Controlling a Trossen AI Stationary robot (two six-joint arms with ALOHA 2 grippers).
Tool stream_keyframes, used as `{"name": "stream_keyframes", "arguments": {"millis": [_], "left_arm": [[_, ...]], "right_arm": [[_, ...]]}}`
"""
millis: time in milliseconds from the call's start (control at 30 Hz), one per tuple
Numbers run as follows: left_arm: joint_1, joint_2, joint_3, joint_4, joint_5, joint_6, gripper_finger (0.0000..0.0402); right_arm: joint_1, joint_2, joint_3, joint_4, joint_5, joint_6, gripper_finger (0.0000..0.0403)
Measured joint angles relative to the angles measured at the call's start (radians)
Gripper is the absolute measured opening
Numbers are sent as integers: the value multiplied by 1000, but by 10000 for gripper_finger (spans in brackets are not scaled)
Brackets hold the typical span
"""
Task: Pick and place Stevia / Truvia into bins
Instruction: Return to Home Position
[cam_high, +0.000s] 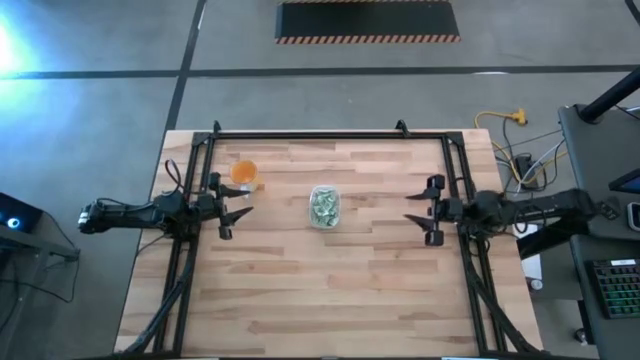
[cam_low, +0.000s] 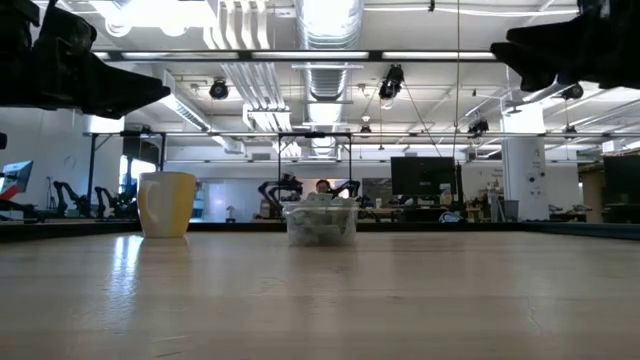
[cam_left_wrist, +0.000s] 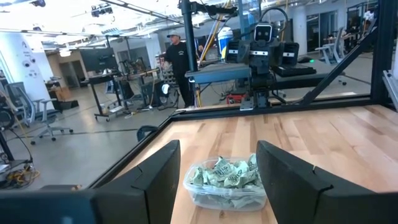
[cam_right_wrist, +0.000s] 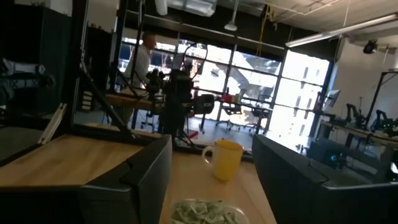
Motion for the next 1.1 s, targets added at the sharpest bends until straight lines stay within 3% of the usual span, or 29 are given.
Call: {"name": "stream_keyframes", "arguments": {"millis": [400, 567, 1100], "left_arm": [[0, 1, 0, -1, 1, -2, 195], [0, -2, 0, -1, 1, -2, 195], [0, -2, 0, 4, -1, -2, 195]], "right_arm": [[11, -268, 0, -267, 12, 12, 215], [10, -272, 3, -367, 119, 56, 214], [10, -215, 4, -438, 65, -12, 215]]}}
